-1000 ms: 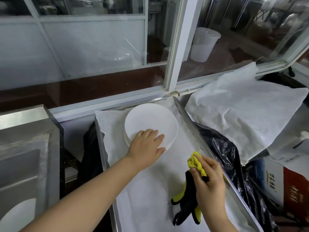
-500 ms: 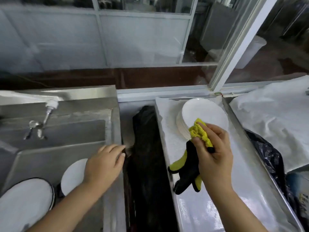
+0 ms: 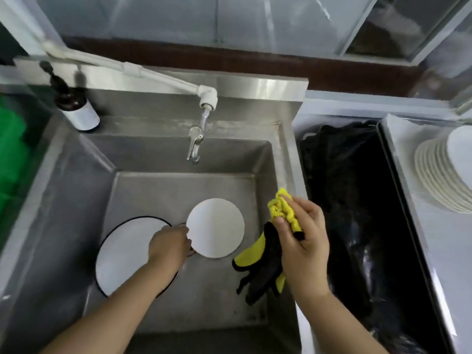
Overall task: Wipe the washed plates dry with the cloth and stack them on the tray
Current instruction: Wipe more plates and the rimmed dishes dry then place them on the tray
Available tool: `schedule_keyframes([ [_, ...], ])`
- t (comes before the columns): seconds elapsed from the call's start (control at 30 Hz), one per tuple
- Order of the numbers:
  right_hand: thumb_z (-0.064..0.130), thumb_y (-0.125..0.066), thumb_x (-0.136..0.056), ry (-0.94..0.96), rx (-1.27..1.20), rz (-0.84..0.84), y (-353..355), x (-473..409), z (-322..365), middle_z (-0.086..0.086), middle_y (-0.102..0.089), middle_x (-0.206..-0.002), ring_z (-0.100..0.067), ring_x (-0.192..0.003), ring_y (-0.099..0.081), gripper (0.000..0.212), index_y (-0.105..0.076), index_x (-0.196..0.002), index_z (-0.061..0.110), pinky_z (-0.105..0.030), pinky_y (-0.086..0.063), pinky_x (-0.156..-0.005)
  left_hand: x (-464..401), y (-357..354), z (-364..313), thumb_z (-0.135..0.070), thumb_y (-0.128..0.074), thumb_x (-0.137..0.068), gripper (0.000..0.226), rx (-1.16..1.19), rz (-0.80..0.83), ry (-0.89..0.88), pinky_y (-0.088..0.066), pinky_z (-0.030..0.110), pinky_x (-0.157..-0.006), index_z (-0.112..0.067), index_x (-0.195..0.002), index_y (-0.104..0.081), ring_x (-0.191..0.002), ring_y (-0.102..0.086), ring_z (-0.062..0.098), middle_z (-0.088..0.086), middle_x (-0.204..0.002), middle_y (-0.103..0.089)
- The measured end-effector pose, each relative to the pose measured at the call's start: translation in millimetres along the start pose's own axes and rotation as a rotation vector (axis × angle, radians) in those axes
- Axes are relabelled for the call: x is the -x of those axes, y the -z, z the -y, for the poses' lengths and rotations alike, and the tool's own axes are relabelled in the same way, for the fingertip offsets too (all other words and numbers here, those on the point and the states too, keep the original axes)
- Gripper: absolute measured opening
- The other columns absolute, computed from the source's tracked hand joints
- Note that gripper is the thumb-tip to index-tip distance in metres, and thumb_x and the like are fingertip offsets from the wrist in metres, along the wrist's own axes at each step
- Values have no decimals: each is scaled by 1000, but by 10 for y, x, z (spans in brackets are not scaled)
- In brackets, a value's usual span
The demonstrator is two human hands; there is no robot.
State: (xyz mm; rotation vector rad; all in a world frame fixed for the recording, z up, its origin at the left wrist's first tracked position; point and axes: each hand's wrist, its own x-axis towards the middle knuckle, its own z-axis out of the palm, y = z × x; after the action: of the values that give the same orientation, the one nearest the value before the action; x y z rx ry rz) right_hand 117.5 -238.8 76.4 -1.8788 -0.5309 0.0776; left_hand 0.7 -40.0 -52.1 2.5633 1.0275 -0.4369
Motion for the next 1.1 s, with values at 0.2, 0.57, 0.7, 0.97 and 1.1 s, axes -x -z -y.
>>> schedule_keyframes([
  [0.2, 8, -66, -83, -59, 103, -50, -631, 140, -551, 4, -54, -115, -11, -112, -52, 38, -63, -119, 20, -13, -43, -91, -938, -401, 185, -30, -44, -96, 24, -317, 105, -136, -37, 29, -82, -18, -108, -61, -108, -52, 21, 0, -113, -63],
  [0.57, 26, -60, -81, -189, 194, 5, -977, 160, -1117, 7, -52, -117, -18, -112, -51, 41, -59, -122, 28, -7, -40, -90, -1668, -873, 250, -28, -55, -95, 35, -107, 227, 21, -47, 33, -81, -5, -121, -46, -107, -60, 28, 13, -120, -60],
  [0.7, 28, -59, -81, -203, 201, 14, -964, 127, -1130, 8, -51, -118, -16, -114, -51, 40, -58, -121, 31, -8, -41, -91, -1726, -878, 288, -28, -55, -94, 28, -60, 255, 48, -42, 30, -70, -9, -113, -49, -100, -60, 27, 10, -114, -62],
  [0.97, 23, -62, -83, -213, 187, 19, -926, 90, -1030, 8, -51, -120, -7, -117, -47, 40, -57, -119, 37, -9, -41, -93, -1738, -723, 327, -17, -53, -91, 14, 437, 456, 176, -41, 30, -72, -9, -101, -47, -88, -51, 25, 9, -104, -53],
  [1.1, 5, -69, -82, -201, 203, -10, -855, 113, -945, 10, -51, -119, -7, -116, -48, 50, -58, -118, 39, -9, -42, -92, -1578, -656, 271, -6, -49, -91, 16, 821, 471, 273, -47, 33, -69, -5, -106, -45, -91, -54, 28, 15, -109, -54],
])
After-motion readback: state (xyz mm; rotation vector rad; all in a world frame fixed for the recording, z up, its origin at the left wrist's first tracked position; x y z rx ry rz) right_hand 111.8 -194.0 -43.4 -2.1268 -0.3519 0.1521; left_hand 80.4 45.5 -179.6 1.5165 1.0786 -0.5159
